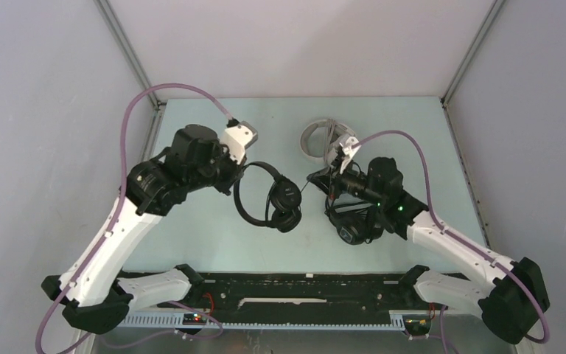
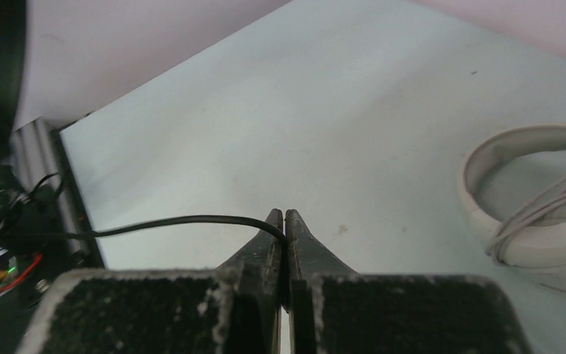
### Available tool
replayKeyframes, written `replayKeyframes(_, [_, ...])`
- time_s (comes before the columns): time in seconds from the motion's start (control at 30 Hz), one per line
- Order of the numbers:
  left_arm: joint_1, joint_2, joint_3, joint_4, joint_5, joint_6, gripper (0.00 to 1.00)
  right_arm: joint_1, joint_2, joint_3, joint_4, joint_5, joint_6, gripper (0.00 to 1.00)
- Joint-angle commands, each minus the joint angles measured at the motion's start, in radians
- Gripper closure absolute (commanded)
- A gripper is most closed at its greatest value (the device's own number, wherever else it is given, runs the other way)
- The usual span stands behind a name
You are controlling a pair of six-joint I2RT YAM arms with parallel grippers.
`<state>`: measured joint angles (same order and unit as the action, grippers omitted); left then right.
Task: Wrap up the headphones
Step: Wrap the headphones cable around the headphones.
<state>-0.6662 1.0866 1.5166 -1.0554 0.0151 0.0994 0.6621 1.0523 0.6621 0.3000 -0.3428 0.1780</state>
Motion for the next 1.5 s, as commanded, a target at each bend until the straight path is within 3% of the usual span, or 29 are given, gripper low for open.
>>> replayKeyframes(0.0, [-0.064, -0.014, -0.060, 0.078, -0.113, 0.122, 1.00, -0.005, 0.046, 0.223, -0.400, -0.190, 0.058, 1.00])
replayKeyframes(0.1, [-0.135, -0.022, -0.132, 0.123, -0.221, 0.210, 1.00, -0.012, 0.078, 0.286, -0.509, -0.288, 0.127, 1.00])
replayKeyframes(0.2, [-0.186, -0.031, -0.215, 0.186, -0.302, 0.291, 1.00, -0.014, 0.066, 0.299, -0.514, -0.352, 0.197, 1.00])
replayKeyframes(0.53, [-0.253, -0.107, -0.371, 0.408, -0.404, 0.400, 1.00, -0.033, 0.037, 0.298, -0.352, -0.546, 0.422, 1.00])
replayKeyframes(0.67, [-0.271, -0.121, -0.389, 0.458, -0.438, 0.422, 1.00, -0.031, 0.048, 0.281, -0.200, -0.588, 0.561, 1.00])
replayKeyframes(1.07, [-0.273, -0.097, -0.385, 0.512, -0.458, 0.355, 1.00, -0.001, 0.098, 0.269, 0.050, -0.502, 0.789, 1.00])
replayKeyframes(1.23, [-0.272, -0.050, -0.343, 0.478, -0.510, 0.289, 1.00, 0.020, 0.115, 0.270, 0.049, -0.442, 0.807, 0.92])
replayKeyframes(1.47, [-0.271, 0.006, -0.292, 0.431, -0.556, 0.205, 1.00, 0.041, 0.117, 0.284, -0.010, -0.363, 0.799, 0.90])
